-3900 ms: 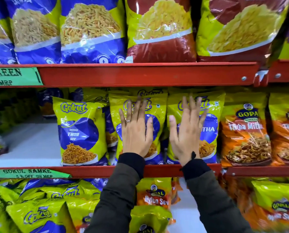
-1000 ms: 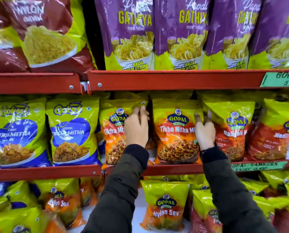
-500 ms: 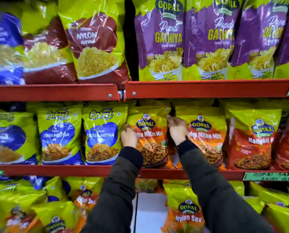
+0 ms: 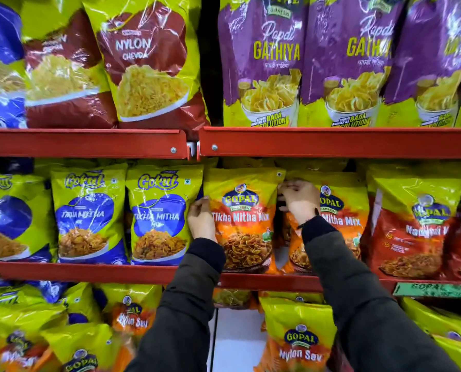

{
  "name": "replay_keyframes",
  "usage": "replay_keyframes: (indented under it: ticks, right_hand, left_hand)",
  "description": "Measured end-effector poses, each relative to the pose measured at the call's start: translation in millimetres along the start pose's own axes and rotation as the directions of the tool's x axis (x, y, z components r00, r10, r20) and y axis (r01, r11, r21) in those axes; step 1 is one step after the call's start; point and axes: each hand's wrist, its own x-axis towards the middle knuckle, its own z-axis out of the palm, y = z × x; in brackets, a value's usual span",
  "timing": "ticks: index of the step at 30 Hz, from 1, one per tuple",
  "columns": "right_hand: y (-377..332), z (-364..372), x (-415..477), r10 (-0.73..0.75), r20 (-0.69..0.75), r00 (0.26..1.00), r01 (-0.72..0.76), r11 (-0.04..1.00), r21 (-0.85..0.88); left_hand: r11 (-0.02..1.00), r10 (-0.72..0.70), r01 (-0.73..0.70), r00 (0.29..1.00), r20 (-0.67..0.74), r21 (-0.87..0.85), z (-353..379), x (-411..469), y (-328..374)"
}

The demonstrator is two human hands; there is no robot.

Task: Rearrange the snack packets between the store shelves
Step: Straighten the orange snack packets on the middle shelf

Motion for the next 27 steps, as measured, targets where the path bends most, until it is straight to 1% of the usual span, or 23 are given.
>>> replay_keyframes:
  ticks: [3, 7, 9, 12, 14, 15, 17, 19, 21, 24, 27]
  right_hand:
    - [6.2, -4.4, 9.5, 0.008, -0.022, 1.0, -0.009, 0.997, -0.077]
    - [0.9, -0.4, 2.5, -0.066, -0.057, 0.996, 0.055, 0.982, -0.183]
    - [-3.3, 1.2, -0.9, -0.079, -0.074, 0.994, 0.06, 0.972, -0.228]
    - [-1.0, 4.2, 2.1, -0.029, -0.061, 0.998, 0.018, 0.984, -0.175]
    - [-1.2, 6.4, 8.6, 0.003, -0.058, 0.998, -0.007, 0.998, -0.067]
    - [0.1, 6.7, 14.2, 0.013, -0.065, 0.998, -0.014, 1.0, -0.017]
    - [-4.0, 6.4, 18.1, -0.012, -0.049, 0.999, 0.012, 1.0, -0.013]
    - [-8.9, 5.9, 21.4, -0.078, -0.042, 0.996, 0.074, 0.994, -0.08]
    - [-10.2, 6.8, 28.3, -0.088, -0.045, 0.995, 0.081, 0.985, -0.153]
    - [-11.1, 12.0, 29.8, -0.103, -0.071, 0.992, 0.092, 0.985, -0.144]
    - [-7.6, 9.5, 27.6, -0.147, -0.11, 0.983, 0.139, 0.987, -0.079]
  left_hand:
    - [1.0, -0.004, 0.004, 1.0, -0.024, -0.016, 3.9, 1.0, -1.7]
    - [0.987, -0.08, 0.073, 0.996, -0.043, -0.141, 9.8, -4.0, 5.6]
    - [0.978, -0.11, 0.098, 0.993, -0.052, -0.182, 9.6, -0.6, 6.3]
    - [0.969, -0.165, 0.154, 0.986, -0.038, -0.194, 14.2, 2.3, 7.9]
    - [0.971, -0.186, 0.183, 0.982, -0.009, -0.154, 17.3, 4.4, 8.0]
    - [0.98, -0.158, 0.156, 0.987, -0.006, -0.127, 18.3, 5.0, 7.2]
    - [0.995, -0.058, 0.056, 0.998, -0.021, -0.089, 19.6, 6.2, 4.3]
    - [0.997, 0.022, -0.025, 0.999, -0.042, -0.072, 22.1, 9.9, -2.1]
    - [0.996, 0.066, -0.071, 0.994, -0.082, -0.052, 25.0, 8.2, -1.1]
    - [0.996, 0.062, -0.069, 0.99, -0.13, -0.051, 27.0, 12.5, -2.6]
    - [0.998, 0.054, -0.055, 0.994, -0.1, -0.016, 23.8, 15.3, -4.5]
